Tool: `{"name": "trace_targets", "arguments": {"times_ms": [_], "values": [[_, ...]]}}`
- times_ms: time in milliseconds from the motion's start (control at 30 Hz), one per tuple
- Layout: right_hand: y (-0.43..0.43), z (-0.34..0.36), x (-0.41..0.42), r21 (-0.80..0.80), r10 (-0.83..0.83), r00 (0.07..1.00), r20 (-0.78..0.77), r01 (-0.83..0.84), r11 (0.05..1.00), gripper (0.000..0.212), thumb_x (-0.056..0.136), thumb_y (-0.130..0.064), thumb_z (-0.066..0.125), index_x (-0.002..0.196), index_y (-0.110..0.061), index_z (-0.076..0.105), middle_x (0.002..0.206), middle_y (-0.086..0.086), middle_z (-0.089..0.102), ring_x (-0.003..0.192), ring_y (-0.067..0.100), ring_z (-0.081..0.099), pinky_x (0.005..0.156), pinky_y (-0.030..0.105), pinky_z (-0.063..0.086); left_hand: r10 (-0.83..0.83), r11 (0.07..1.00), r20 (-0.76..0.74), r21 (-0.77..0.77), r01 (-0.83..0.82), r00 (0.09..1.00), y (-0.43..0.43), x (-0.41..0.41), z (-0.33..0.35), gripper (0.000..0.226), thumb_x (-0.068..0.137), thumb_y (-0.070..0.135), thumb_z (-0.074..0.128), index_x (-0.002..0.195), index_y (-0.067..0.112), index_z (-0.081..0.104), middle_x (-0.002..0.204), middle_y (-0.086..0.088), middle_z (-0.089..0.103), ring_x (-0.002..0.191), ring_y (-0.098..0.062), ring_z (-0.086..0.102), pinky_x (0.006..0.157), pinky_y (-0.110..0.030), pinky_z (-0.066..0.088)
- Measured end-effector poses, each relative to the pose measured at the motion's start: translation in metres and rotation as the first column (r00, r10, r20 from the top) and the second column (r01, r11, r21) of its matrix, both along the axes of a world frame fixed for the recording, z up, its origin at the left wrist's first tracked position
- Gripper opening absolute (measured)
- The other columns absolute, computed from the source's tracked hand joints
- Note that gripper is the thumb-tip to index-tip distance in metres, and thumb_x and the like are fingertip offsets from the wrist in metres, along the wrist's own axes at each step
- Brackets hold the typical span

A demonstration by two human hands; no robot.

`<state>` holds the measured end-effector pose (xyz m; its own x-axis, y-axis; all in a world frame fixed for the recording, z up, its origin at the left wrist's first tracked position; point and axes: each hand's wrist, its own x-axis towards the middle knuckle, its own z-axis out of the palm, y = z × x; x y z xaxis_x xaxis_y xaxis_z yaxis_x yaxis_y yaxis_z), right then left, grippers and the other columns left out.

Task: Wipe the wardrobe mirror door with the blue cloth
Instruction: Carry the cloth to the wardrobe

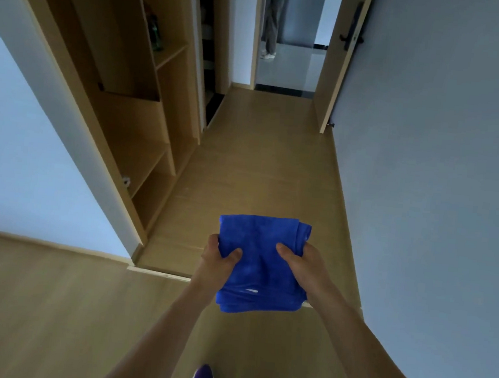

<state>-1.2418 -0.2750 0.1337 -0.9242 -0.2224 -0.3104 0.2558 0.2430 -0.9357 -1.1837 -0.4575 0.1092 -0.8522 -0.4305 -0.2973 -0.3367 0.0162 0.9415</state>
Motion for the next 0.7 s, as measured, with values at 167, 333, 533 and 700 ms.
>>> {"name": "trace_targets", "arguments": {"times_ms": [167,333,533,700], "values": [[-0.038,-0.006,-0.058,0.0,0.016,1.0,0.003,-0.016,1.0,0.014,0.097,-0.028,0.062,0.107,-0.021,0.069,0.105,-0.001,0.075,0.095,0.018,0.072,0.087,0.042,0.06,0.007,1.0,-0.007,-0.004,-0.007,1.0,-0.038,-0.06,-0.009,0.026,0.098,0.019,0.065,0.118,0.018,0.048,0.108,0.001,0.061,0.094,-0.016,0.065,0.071,-0.026,0.054],[-0.088,-0.003,-0.123,0.0,0.001,1.0,0.005,-0.001,1.0,0.011,0.096,-0.031,0.064,0.103,-0.025,0.069,0.099,-0.006,0.076,0.088,0.011,0.073,0.08,0.035,0.061,0.004,0.999,-0.008,-0.052,-0.005,1.0,-0.089,-0.13,-0.009,0.022,0.098,0.02,0.064,0.112,0.02,0.048,0.101,0.005,0.059,0.086,-0.01,0.062,0.061,-0.019,0.047],[-0.131,-0.002,-0.182,0.012,-0.005,1.0,0.013,0.005,1.0,0.014,0.097,-0.031,0.063,0.105,-0.021,0.068,0.102,-0.001,0.075,0.093,0.017,0.072,0.086,0.041,0.06,0.002,0.999,-0.01,-0.052,-0.002,1.0,-0.135,-0.189,-0.008,0.023,0.098,0.023,0.065,0.115,0.021,0.049,0.103,0.006,0.06,0.088,-0.01,0.062,0.063,-0.021,0.048],[-0.158,-0.005,-0.225,0.014,0.034,0.999,0.006,-0.034,0.999,0.016,0.098,-0.031,0.062,0.108,-0.021,0.068,0.104,-0.001,0.075,0.094,0.016,0.072,0.088,0.042,0.059,0.035,0.996,-0.001,-0.083,-0.035,0.999,-0.162,-0.226,-0.01,0.025,0.097,0.023,0.066,0.116,0.022,0.049,0.101,0.009,0.059,0.086,-0.005,0.061,0.054,-0.01,0.045]]}}
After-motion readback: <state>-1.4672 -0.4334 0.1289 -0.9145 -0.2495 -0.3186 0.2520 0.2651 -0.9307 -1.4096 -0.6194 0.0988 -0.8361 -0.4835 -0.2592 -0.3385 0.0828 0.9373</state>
